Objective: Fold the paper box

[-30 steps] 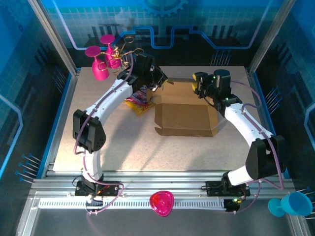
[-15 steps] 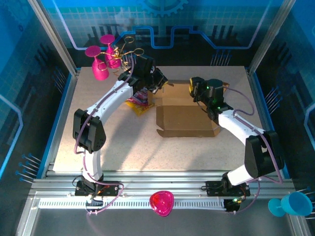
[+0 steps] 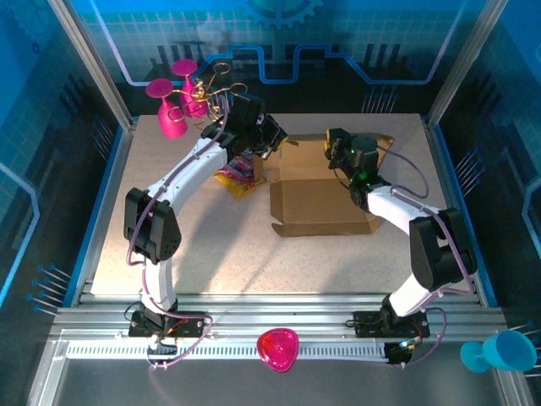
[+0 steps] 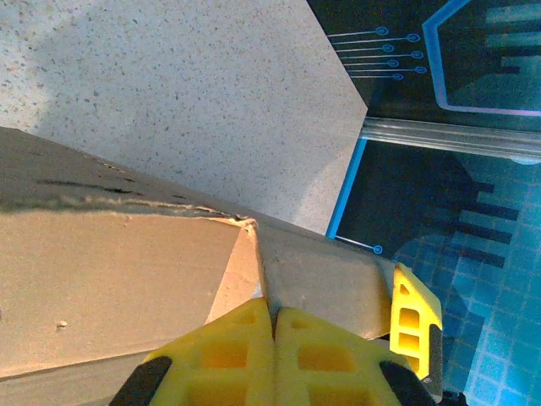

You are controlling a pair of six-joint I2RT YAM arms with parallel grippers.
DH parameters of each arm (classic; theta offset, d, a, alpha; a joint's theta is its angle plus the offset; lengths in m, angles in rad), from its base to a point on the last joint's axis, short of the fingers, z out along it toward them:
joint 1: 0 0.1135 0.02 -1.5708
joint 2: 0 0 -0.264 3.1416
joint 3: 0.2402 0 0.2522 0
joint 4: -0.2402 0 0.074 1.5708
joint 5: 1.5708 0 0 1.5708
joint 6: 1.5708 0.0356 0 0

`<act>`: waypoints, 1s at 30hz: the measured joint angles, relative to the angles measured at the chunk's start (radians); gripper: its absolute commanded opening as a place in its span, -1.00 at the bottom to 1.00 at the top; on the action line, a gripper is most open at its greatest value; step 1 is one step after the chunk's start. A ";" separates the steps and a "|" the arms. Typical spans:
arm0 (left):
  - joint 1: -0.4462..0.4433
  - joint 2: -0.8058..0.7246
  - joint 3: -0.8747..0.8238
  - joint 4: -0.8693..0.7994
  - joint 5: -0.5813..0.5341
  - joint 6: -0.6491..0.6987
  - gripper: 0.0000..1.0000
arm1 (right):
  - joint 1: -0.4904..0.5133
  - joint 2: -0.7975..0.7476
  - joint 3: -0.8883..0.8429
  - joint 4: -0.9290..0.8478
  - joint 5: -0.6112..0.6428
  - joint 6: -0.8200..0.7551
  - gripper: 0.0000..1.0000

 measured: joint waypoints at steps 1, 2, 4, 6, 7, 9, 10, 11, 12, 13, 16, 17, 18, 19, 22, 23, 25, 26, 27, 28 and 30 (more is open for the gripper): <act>0.000 0.000 0.000 0.000 0.000 0.000 -1.00 | 0.000 0.003 0.000 0.003 0.000 0.000 -0.65; 0.001 0.000 0.000 0.000 0.000 0.000 -1.00 | 0.000 0.007 0.000 0.005 0.000 0.003 -0.73; 0.002 0.000 0.000 0.000 0.000 0.000 -1.00 | 0.000 0.013 0.002 0.008 0.000 0.009 -0.87; 0.005 0.000 0.000 0.000 0.000 0.000 -1.00 | 0.000 0.015 0.006 0.005 0.000 0.011 -1.00; 0.006 0.000 0.000 0.000 0.000 0.000 -1.00 | 0.000 0.015 0.011 -0.002 -0.001 0.013 -1.00; 0.010 0.000 0.000 0.000 0.003 0.002 -0.36 | 0.000 0.015 0.030 -0.037 -0.005 0.015 -1.00; 0.012 0.000 0.000 -0.002 0.007 0.008 -0.12 | 0.000 0.013 0.044 -0.070 -0.008 0.018 -1.00; 0.017 -0.004 0.000 -0.012 0.008 0.018 0.06 | -0.001 0.010 0.065 -0.119 -0.008 0.019 -1.00; 0.023 -0.011 0.000 -0.023 0.007 0.027 0.14 | -0.006 0.002 0.093 -0.185 -0.011 0.022 -1.00; 0.031 -0.021 0.000 -0.037 0.006 0.037 0.19 | -0.010 -0.006 0.120 -0.250 -0.015 0.026 -1.00; 0.077 -0.086 -0.013 -0.072 0.007 0.080 0.13 | -0.036 -0.047 0.220 -0.446 -0.034 0.042 -1.00; 0.100 -0.124 -0.037 -0.067 0.008 0.089 0.05 | -0.046 -0.063 0.253 -0.499 -0.037 0.049 -1.00; 0.125 -0.166 -0.074 -0.057 0.008 0.097 -0.02 | -0.055 -0.078 0.282 -0.547 -0.041 0.054 -1.00; 0.156 -0.213 -0.117 -0.053 0.011 0.105 -0.13 | -0.064 -0.095 0.315 -0.595 -0.047 0.060 -1.00; 0.233 -0.328 -0.274 0.003 0.016 0.117 -0.55 | -0.085 -0.133 0.393 -0.702 -0.065 0.078 -1.00; 0.249 -0.355 -0.336 0.026 0.018 0.114 -0.63 | -0.089 -0.142 0.414 -0.734 -0.072 0.086 -1.00; 0.256 -0.369 -0.439 0.072 0.029 0.107 -0.70 | -0.092 -0.150 0.447 -0.786 -0.088 0.093 -1.00; 0.256 -0.364 -0.480 0.099 0.037 0.104 -0.72 | -0.092 -0.152 0.460 -0.809 -0.093 0.097 -1.00; 0.253 -0.351 -0.521 0.121 0.047 0.101 -0.74 | -0.092 -0.152 0.470 -0.828 -0.100 0.098 -1.00; 0.247 -0.338 -0.545 0.131 0.056 0.098 -0.75 | -0.092 -0.152 0.475 -0.843 -0.108 0.101 -1.00; 0.232 -0.311 -0.577 0.150 0.064 0.096 -0.76 | -0.093 -0.152 0.476 -0.870 -0.116 0.101 -1.00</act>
